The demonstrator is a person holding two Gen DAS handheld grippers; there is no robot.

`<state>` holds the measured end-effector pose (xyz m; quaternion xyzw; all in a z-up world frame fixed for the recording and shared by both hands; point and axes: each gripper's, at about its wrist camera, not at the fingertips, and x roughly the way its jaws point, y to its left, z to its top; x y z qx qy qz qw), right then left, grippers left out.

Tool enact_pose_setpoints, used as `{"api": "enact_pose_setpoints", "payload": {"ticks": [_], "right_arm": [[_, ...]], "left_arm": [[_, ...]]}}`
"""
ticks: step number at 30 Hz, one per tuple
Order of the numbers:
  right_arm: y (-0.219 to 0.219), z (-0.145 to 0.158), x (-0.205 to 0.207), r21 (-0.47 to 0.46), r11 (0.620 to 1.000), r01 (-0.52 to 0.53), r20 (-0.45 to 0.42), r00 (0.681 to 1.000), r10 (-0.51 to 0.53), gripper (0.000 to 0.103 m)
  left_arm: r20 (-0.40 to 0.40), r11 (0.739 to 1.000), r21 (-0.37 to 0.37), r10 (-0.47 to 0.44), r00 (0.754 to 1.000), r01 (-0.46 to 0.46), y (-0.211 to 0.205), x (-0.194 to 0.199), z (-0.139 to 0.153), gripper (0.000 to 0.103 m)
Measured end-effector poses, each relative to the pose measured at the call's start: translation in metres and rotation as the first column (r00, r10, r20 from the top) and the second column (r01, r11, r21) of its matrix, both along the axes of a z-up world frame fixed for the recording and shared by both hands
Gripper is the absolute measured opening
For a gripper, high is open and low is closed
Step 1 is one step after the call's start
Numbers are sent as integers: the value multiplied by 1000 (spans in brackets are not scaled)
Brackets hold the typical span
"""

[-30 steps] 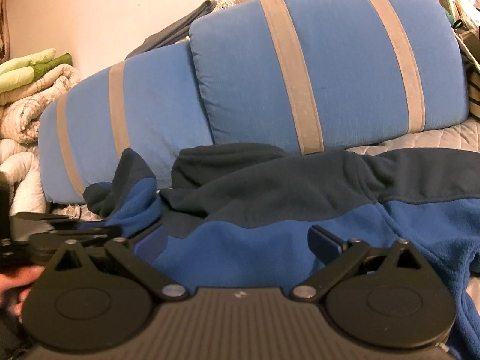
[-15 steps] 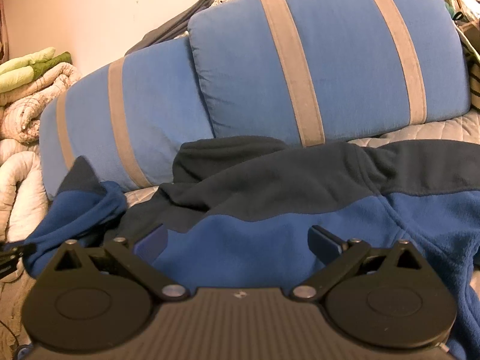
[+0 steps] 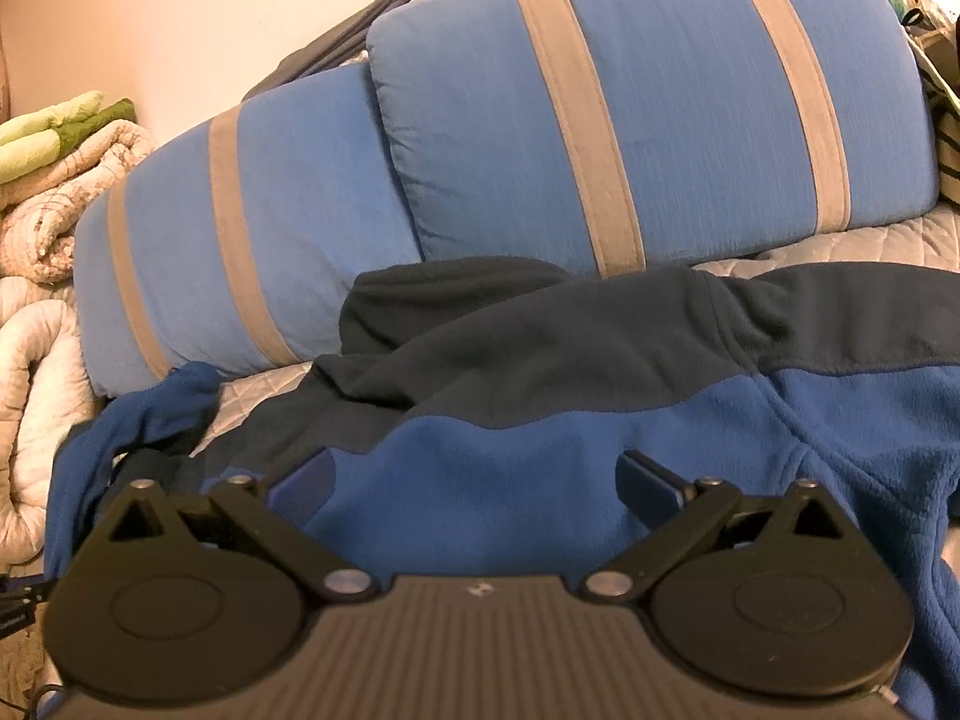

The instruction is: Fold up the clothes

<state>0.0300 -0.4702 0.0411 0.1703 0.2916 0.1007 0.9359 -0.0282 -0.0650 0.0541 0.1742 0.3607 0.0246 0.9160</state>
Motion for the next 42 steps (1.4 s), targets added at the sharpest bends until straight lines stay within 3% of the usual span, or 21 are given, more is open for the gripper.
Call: {"api": "enact_pose_setpoints", "payload": {"ticks": [4,10,14,18,24,26,29,39,42], "right_arm": [[1,0,0,1,1000,-4,-4,1000,4,102],[1,0,1,3,1000,-11,-3,1000,11,102],[0,-1,1,5,1000,-15,-3,1000,15,102],[3,0,0,-3,1000,-28,-1,1000,28,102],[6,0,1,-13,999,-44,-1,999,44,102],[6,-1,1,-13,999,-49,-2,999,49,102],[7,0,2,-17,998,-58,0,998,58,102],[9,-1,3,-15,997,-73,-6,997,73,102],[9,-2,4,-8,997,-77,-14,997,77,102]], "left_arm": [[112,998,-6,-56,992,57,-13,-4,12,71],[258,994,38,-104,960,98,-26,10,26,73],[300,998,-21,-56,952,66,-16,37,22,73],[294,993,-110,-6,956,40,-6,67,17,73],[289,984,-178,47,956,5,-5,110,16,72],[284,980,-197,74,956,-17,-2,123,16,71],[257,972,-231,109,960,-49,5,141,14,60],[142,952,-271,186,972,-143,20,168,-4,11],[169,958,-255,178,969,-132,17,165,2,8]]}}
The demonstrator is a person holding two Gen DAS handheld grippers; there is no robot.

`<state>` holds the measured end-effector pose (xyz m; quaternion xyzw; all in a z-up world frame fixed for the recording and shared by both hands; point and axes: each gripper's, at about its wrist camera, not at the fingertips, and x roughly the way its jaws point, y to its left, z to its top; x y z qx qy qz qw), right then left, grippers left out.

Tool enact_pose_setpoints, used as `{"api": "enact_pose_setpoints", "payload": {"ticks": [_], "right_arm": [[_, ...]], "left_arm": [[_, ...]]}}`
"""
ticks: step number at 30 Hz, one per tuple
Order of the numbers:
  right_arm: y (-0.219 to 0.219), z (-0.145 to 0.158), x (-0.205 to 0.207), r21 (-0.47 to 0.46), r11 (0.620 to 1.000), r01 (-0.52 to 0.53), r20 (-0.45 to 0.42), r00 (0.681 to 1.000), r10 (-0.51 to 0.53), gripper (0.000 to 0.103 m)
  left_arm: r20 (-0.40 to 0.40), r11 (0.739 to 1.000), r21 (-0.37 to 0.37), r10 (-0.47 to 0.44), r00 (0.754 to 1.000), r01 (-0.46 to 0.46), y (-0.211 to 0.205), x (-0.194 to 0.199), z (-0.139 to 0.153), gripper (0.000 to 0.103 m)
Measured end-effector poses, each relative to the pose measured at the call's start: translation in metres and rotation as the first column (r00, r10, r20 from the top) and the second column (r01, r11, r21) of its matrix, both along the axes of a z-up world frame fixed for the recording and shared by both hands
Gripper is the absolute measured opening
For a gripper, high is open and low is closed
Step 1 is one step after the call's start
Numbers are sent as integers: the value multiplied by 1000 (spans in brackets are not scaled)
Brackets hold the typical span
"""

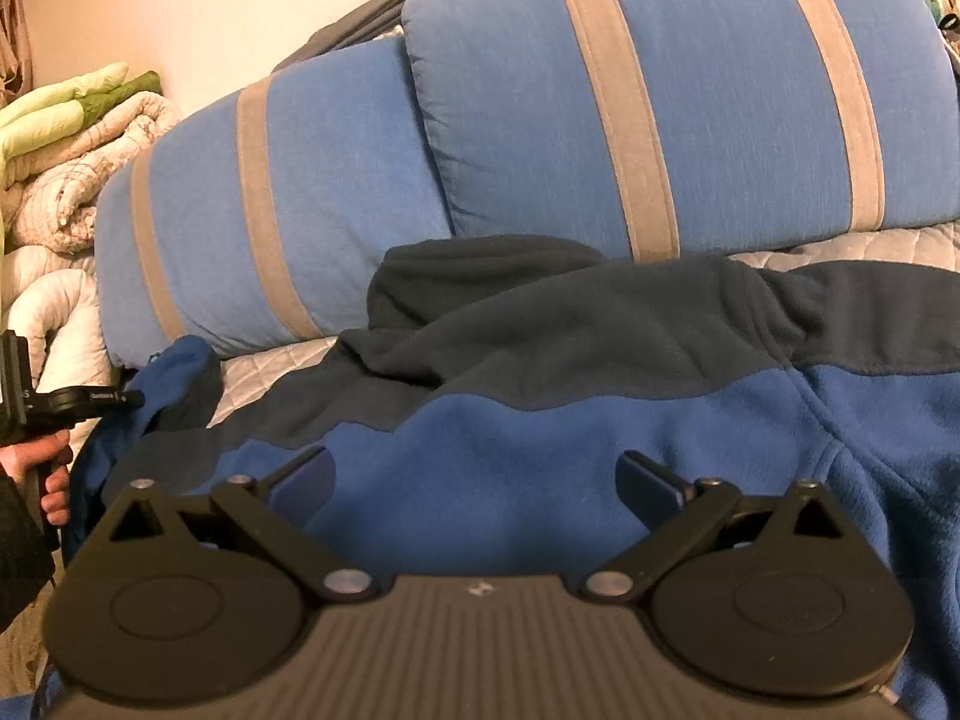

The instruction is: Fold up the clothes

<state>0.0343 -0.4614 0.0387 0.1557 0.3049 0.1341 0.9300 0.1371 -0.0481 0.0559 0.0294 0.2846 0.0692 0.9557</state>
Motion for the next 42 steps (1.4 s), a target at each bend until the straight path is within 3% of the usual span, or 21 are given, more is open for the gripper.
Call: {"api": "enact_pose_setpoints", "payload": {"ticks": [4,7,9,11,13,18,23,27,29,32,34,36,40,42], "right_arm": [[1,-1,1,-1,1000,2,-2,1000,-2,102],[1,-1,2,-4,1000,12,0,1000,-12,102],[0,-2,2,-2,1000,20,-3,1000,-20,102],[-2,-2,2,3,1000,29,-9,1000,-29,102],[-5,-2,2,12,999,38,-14,999,-37,102],[-16,0,0,44,995,88,-7,996,-88,102],[-34,3,-1,119,980,160,-5,987,-161,102],[-38,2,1,141,975,172,-27,985,-170,102],[-38,3,1,138,976,166,-22,986,-164,102],[-38,4,-2,142,978,153,-9,988,-153,102],[-37,6,-2,153,978,141,0,990,-143,102],[-37,7,-3,168,977,128,9,991,-132,102],[-35,9,-5,168,979,118,26,992,-124,102],[-36,10,-5,169,979,118,28,992,-124,102]], "left_arm": [[56,998,40,-44,997,41,-15,-7,22,8],[112,989,87,-129,985,120,-38,-19,44,8],[147,974,121,-206,967,189,-58,-30,58,8],[163,939,183,-321,933,291,-86,-48,66,8],[167,888,245,-434,885,389,-113,-66,73,8],[25,691,334,-686,727,641,-169,-124,46,8],[-205,499,415,-763,613,761,-192,-159,3,8],[-335,402,432,-759,558,807,-194,-173,-13,9],[-382,371,414,-758,529,831,-192,-176,-15,11],[-436,351,371,-752,495,860,-192,-182,-16,14],[-452,350,363,-744,492,863,-195,-186,-17,34],[-430,346,371,-759,490,862,-200,-190,-13,45],[-408,316,352,-796,448,881,-216,-195,-9,45],[-417,296,363,-796,438,883,-228,-195,-14,45]]}}
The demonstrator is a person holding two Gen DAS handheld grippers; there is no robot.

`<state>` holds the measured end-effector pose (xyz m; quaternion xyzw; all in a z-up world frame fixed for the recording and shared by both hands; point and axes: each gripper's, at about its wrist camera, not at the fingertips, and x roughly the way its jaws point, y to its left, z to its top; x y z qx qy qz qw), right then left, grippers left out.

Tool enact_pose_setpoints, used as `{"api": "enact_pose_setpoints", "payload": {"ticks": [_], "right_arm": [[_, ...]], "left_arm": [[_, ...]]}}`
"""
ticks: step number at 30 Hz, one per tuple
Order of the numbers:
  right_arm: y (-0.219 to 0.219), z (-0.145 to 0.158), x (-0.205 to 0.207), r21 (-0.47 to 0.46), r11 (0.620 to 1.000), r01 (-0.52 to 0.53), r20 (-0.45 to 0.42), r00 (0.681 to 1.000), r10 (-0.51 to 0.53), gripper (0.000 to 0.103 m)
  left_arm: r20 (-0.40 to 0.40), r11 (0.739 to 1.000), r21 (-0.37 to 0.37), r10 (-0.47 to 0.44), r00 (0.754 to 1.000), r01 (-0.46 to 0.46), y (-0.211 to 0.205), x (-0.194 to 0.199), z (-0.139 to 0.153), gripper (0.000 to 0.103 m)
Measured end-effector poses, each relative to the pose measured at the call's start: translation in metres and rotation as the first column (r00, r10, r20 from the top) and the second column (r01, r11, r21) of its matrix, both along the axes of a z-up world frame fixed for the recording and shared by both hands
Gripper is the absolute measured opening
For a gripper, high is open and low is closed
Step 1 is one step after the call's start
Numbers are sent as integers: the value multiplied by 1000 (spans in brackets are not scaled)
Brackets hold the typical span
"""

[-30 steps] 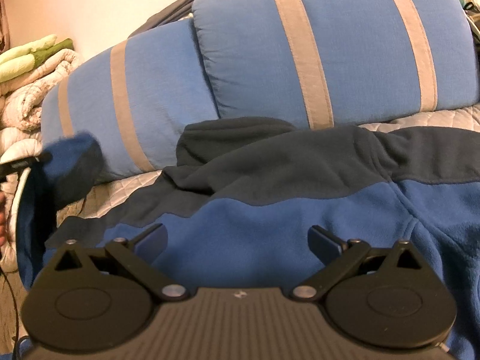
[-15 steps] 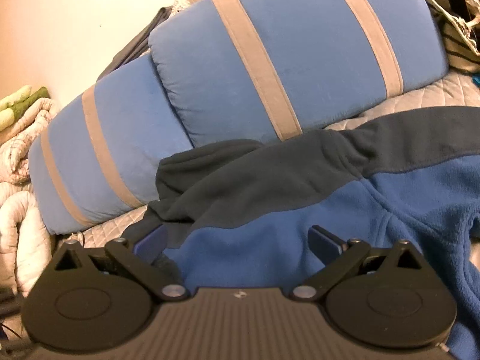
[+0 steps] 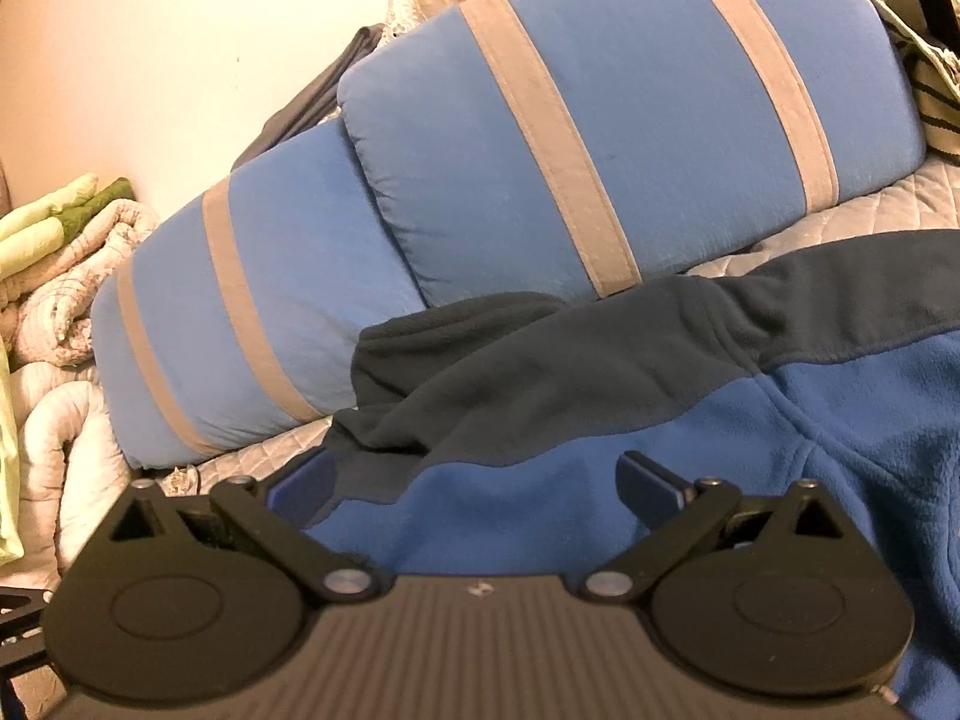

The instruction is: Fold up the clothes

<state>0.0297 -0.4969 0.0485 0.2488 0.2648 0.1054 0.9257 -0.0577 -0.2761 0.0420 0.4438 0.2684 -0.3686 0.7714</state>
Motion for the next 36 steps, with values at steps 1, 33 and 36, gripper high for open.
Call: {"api": "enact_pose_setpoints", "payload": {"ticks": [1,33,36], "right_arm": [[-1,0,0,4,1000,-1,-1,1000,1,102],[2,49,-33,-141,989,-51,111,992,67,102],[-2,84,-56,-165,981,-98,151,981,124,102]], "left_arm": [[-9,1000,6,-2,1000,2,-5,2,-3,45],[173,903,-286,378,909,-321,56,33,80,10],[182,793,-457,527,830,-403,110,32,123,9]]}}
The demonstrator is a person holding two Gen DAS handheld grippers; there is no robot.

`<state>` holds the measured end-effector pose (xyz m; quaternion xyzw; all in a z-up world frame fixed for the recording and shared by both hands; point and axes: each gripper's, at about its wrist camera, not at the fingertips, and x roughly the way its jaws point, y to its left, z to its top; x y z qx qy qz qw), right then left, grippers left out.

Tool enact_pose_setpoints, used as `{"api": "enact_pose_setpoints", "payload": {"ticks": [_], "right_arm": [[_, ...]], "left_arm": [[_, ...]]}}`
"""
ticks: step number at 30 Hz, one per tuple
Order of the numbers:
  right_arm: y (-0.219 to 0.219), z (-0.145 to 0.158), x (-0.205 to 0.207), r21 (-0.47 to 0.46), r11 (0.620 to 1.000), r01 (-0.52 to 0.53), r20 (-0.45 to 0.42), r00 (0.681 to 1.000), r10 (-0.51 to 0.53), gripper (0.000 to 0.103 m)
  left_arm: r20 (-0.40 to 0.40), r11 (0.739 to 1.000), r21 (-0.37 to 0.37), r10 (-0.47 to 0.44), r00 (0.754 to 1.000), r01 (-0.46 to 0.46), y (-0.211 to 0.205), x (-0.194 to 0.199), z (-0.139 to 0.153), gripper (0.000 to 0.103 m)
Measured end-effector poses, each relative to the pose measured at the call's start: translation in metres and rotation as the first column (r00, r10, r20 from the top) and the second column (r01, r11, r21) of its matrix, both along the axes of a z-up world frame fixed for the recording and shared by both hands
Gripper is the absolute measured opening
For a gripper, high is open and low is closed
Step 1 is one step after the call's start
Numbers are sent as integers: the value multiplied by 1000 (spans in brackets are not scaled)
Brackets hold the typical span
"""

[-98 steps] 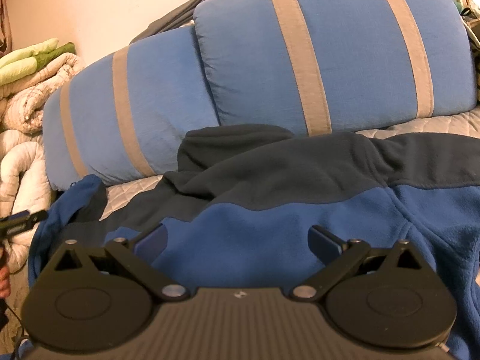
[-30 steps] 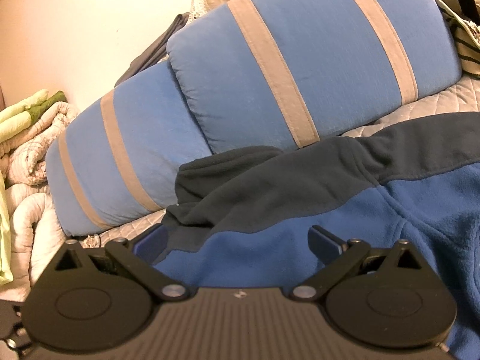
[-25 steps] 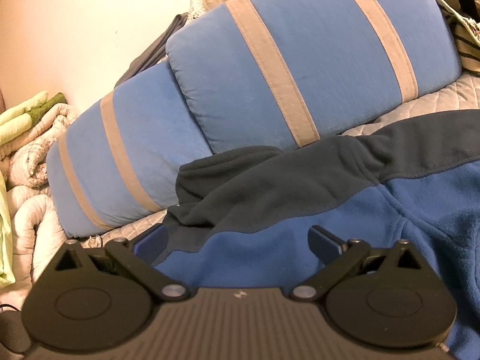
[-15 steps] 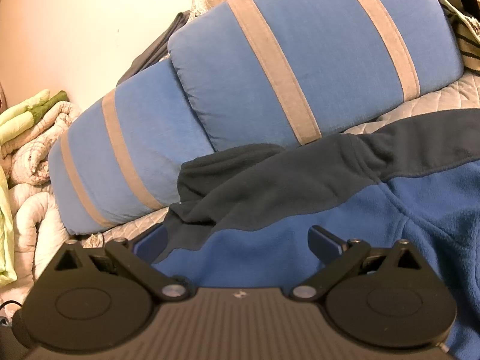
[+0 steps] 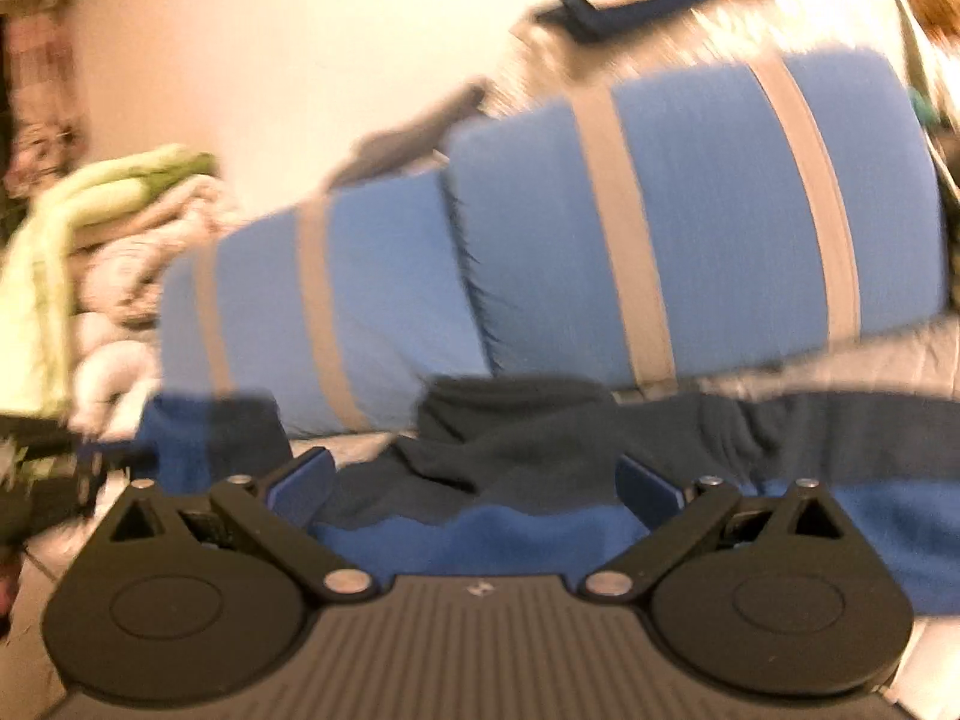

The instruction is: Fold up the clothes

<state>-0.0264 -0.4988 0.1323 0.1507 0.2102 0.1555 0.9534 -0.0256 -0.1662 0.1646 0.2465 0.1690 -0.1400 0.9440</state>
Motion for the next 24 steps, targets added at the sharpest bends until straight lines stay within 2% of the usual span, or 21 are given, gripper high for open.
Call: {"api": "enact_pose_setpoints", "payload": {"ticks": [2,3,5,6,8,9,10,11,12,14,15,18,20,21,22,24], "right_arm": [[-2,28,-19,-50,999,-15,45,999,17,102],[-5,43,-29,-66,998,-18,71,997,23,102],[-11,71,-48,-89,996,-24,122,992,35,102],[-16,84,-58,-89,996,-26,145,989,38,102],[-28,109,-79,-80,996,-26,188,981,41,102],[-34,119,-88,-78,997,-26,208,977,41,102],[-41,129,-98,-74,997,-22,225,974,38,102],[-48,135,-105,-70,997,-9,233,972,26,102],[-55,140,-112,-67,998,3,240,971,13,102],[-67,142,-121,-62,998,32,236,972,-17,102],[-71,140,-124,-62,997,45,228,973,-30,102],[-82,129,-127,-58,996,69,192,980,-56,102],[-88,118,-128,-51,995,84,160,984,-75,102],[-90,112,-129,-44,995,95,142,986,-88,102],[-91,107,-130,-34,994,99,129,987,-94,102],[-94,101,-133,-18,995,100,113,989,-97,102]], "left_arm": [[65,987,-128,104,992,-95,40,-5,25,9],[96,970,-199,164,982,-143,63,-10,37,9],[148,909,-349,293,945,-227,110,-21,56,9],[167,858,-437,372,913,-269,137,-30,62,9],[163,726,-598,526,835,-340,191,-46,61,9],[149,656,-656,598,787,-374,216,-53,56,9],[123,573,-710,673,729,-409,243,-62,46,9],[74,486,-759,725,684,-433,268,-69,34,9],[-10,374,-810,761,648,-452,297,-76,17,9],[-185,162,-861,782,595,-482,343,-90,-27,9],[-267,71,-860,781,565,-505,360,-97,-53,9],[-451,-126,-812,755,476,-570,391,-111,-120,9],[-548,-251,-781,716,434,-572,405,-124,-157,9],[-588,-306,-764,692,419,-568,411,-131,-174,9],[-609,-331,-755,675,417,-567,413,-134,-185,9],[-617,-341,-753,664,422,-563,412,-138,-195,9]]}}
